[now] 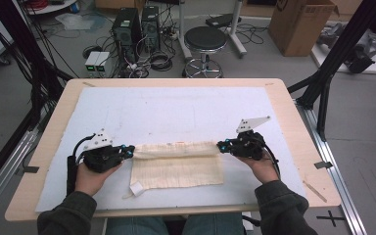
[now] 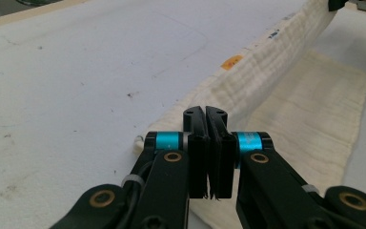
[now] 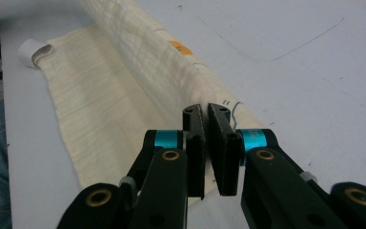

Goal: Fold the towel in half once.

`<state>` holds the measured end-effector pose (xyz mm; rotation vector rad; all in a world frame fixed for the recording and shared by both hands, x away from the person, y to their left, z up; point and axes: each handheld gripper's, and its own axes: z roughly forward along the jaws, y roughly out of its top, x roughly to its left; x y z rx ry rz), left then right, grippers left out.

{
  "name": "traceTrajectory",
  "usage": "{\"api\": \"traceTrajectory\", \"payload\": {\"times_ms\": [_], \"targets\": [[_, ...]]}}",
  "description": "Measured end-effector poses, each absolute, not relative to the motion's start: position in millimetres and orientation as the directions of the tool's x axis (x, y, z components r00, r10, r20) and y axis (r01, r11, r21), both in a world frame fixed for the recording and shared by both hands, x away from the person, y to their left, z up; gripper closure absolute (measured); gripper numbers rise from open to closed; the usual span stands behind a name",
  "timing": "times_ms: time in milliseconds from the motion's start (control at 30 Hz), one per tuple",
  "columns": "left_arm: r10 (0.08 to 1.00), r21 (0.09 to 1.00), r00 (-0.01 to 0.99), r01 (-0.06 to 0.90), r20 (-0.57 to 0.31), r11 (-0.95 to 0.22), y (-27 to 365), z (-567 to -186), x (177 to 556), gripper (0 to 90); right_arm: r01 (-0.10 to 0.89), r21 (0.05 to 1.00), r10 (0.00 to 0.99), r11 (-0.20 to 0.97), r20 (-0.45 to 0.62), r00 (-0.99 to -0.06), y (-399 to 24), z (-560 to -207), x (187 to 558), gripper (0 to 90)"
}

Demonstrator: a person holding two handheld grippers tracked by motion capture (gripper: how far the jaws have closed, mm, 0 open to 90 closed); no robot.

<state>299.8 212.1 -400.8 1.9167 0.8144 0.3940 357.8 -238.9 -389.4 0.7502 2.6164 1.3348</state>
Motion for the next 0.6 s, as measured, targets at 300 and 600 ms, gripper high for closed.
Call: {"api": "traceTrajectory", "payload": {"times_ms": [300,600], "targets": [[0.682,0.877,0.726,0.379,-0.083,-0.297,213,-410,291,87.2,0.374,0.784,0.467,0.495,0.122,-0.876,-238,-392,351,85.3],[0.669,0.871,0.739,0.378,-0.079,-0.315,214,-415,282,87.2,0.371,0.785,0.463,0.495,0.123,-0.878,-237,-395,344,85.3]]}}
